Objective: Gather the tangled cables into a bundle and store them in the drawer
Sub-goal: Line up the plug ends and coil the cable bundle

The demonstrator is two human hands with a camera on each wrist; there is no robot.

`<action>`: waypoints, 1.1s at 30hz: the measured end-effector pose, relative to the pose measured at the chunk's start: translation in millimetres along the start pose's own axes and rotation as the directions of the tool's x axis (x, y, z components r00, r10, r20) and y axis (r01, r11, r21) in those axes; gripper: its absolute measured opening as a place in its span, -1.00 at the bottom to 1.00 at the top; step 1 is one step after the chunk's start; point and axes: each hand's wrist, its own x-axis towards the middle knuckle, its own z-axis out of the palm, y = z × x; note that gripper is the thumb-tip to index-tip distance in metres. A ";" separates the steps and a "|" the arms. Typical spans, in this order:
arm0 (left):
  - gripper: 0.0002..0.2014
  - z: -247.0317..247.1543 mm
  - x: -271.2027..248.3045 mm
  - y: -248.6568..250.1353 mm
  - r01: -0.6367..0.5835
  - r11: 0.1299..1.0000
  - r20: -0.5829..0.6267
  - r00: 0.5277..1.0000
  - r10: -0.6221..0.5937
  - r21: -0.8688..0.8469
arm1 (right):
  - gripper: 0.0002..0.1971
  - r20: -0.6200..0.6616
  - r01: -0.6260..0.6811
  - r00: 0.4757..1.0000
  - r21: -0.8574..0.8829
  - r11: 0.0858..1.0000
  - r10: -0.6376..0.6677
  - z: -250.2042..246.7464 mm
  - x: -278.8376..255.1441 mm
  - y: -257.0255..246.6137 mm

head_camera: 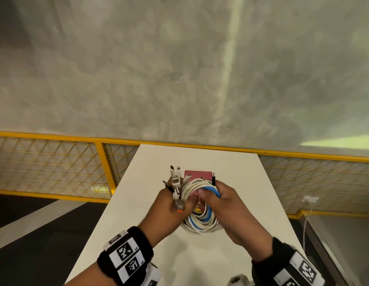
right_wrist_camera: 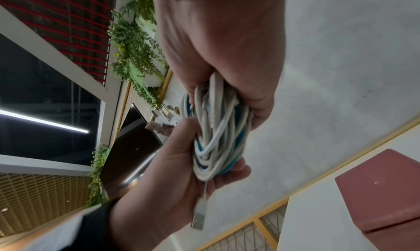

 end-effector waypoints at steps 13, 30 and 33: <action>-0.76 26.7 -4.1 -12.1 0.332 0.776 -0.081 0.894 -0.440 -0.537 | -0.78 -0.096 -0.040 0.993 0.314 0.948 0.073 16.3 15.2 25.3; -0.72 32.5 -70.7 -95.3 0.648 0.283 0.247 0.601 -0.760 -0.707 | -0.60 0.326 -0.617 0.776 0.217 0.757 0.540 42.0 17.8 106.1; -0.71 27.1 -68.2 -107.7 0.614 0.217 0.226 0.561 -0.796 -0.759 | -0.46 0.436 -0.664 0.732 0.285 0.691 0.524 46.2 29.1 111.5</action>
